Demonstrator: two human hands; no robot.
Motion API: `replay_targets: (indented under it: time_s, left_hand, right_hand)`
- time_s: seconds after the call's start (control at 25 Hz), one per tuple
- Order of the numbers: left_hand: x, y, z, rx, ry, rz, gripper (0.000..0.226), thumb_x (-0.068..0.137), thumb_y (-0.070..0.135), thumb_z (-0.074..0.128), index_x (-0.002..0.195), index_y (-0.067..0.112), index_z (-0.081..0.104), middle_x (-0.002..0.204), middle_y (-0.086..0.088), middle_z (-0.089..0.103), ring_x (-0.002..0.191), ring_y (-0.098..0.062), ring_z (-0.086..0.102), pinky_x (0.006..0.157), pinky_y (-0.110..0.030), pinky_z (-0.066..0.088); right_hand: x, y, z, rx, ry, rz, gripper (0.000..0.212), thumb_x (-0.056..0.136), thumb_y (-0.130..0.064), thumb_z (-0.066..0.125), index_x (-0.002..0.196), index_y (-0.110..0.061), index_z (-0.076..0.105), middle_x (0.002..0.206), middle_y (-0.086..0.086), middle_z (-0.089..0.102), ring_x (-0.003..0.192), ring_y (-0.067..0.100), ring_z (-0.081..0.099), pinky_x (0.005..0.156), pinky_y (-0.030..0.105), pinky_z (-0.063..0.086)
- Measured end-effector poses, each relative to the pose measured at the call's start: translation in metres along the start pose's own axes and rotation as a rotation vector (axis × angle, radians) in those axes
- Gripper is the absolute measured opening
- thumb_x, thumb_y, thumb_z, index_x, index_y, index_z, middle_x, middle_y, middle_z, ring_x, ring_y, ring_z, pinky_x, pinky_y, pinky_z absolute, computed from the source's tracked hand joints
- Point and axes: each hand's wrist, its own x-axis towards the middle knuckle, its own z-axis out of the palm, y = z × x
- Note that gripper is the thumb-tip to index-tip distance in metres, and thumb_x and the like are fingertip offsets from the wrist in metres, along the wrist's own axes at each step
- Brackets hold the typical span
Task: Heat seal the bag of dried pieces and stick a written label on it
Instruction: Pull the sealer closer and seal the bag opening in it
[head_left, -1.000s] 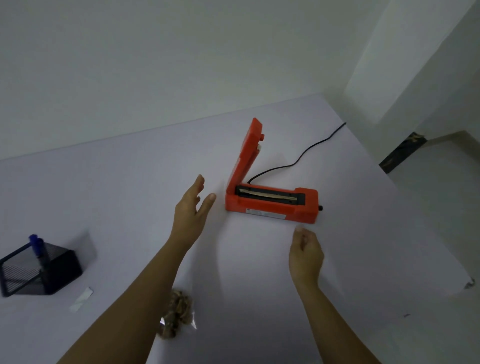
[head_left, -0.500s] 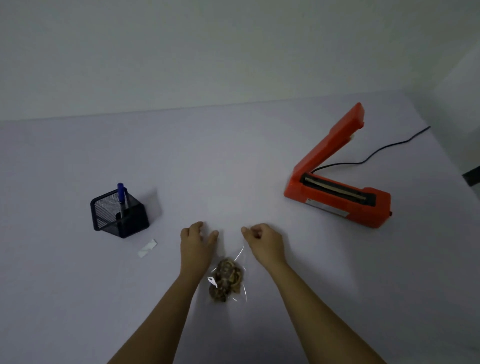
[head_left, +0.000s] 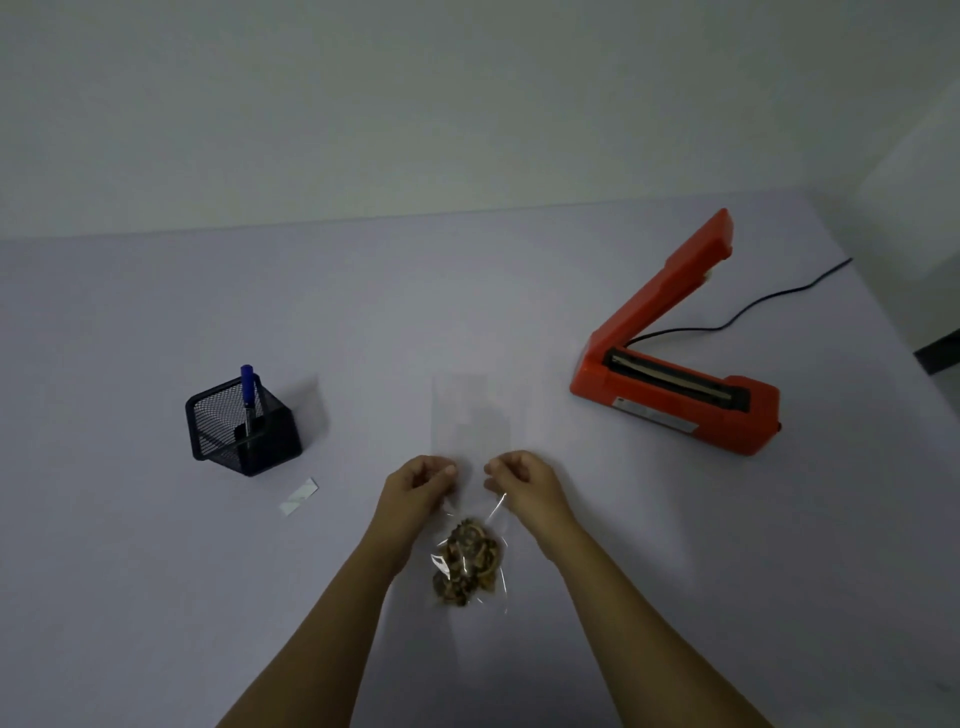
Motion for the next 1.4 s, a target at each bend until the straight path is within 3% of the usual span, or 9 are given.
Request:
replay_targets:
  time_s: [0.12, 0.24, 0.56, 0.72, 1.0, 1.4]
  left_hand:
    - [-0.008, 0.007, 0.012, -0.034, -0.113, 0.026, 0.012, 0.091, 0.008, 0.055, 0.096, 0.001, 0.063, 0.088, -0.012, 0.073, 0.077, -0.023, 0.071, 0.064, -0.027, 0.055]
    - [-0.015, 0.013, 0.036, -0.050, -0.197, 0.031, 0.012, 0.091, 0.005, 0.054, 0.097, 0.006, 0.065, 0.089, -0.011, 0.074, 0.075, -0.021, 0.072, 0.063, -0.024, 0.057]
    - [-0.019, 0.023, 0.130, 0.089, -0.405, 0.085, 0.014, 0.090, 0.014, 0.057, 0.089, 0.014, 0.071, 0.085, -0.009, 0.075, 0.085, -0.030, 0.070, 0.079, -0.037, 0.056]
    - [-0.018, 0.028, 0.156, 0.069, -0.423, 0.051, 0.015, 0.090, 0.015, 0.058, 0.085, 0.008, 0.070, 0.085, -0.014, 0.074, 0.081, -0.029, 0.071, 0.071, -0.030, 0.057]
    - [-0.006, 0.037, 0.180, 0.033, -0.356, 0.041, 0.015, 0.088, 0.017, 0.061, 0.089, 0.004, 0.069, 0.085, -0.018, 0.072, 0.070, -0.030, 0.069, 0.071, -0.042, 0.058]
    - [-0.001, 0.035, 0.194, 0.028, -0.253, 0.027, 0.024, 0.092, 0.020, 0.056, 0.084, 0.001, 0.070, 0.078, -0.014, 0.074, 0.068, -0.025, 0.070, 0.069, -0.037, 0.059]
  right_hand:
    - [-0.016, 0.001, -0.013, 0.119, -0.017, -0.039, 0.005, 0.091, -0.016, 0.056, 0.092, -0.016, 0.061, 0.086, -0.001, 0.070, 0.073, 0.009, 0.068, 0.073, 0.023, 0.052]
    - [-0.027, 0.005, -0.039, 0.143, 0.047, -0.076, 0.008, 0.090, -0.018, 0.058, 0.086, -0.018, 0.065, 0.083, 0.001, 0.071, 0.070, 0.008, 0.069, 0.067, 0.020, 0.053]
    - [-0.049, 0.008, -0.131, 0.227, 0.283, -0.070, 0.011, 0.089, -0.019, 0.061, 0.081, -0.020, 0.068, 0.081, 0.002, 0.073, 0.069, 0.008, 0.069, 0.071, 0.026, 0.053]
    - [-0.048, 0.001, -0.157, 0.307, 0.283, -0.009, 0.008, 0.087, -0.020, 0.063, 0.084, -0.017, 0.069, 0.083, 0.001, 0.072, 0.074, 0.012, 0.069, 0.078, 0.031, 0.054]
    - [-0.032, -0.007, -0.173, 0.343, 0.257, 0.043, 0.010, 0.086, -0.021, 0.063, 0.086, -0.012, 0.069, 0.083, 0.004, 0.073, 0.077, 0.015, 0.069, 0.080, 0.033, 0.053]
    - [-0.018, -0.010, -0.175, 0.336, 0.373, 0.033, 0.011, 0.087, -0.023, 0.063, 0.079, -0.017, 0.068, 0.081, 0.004, 0.072, 0.075, 0.015, 0.069, 0.068, 0.025, 0.054]
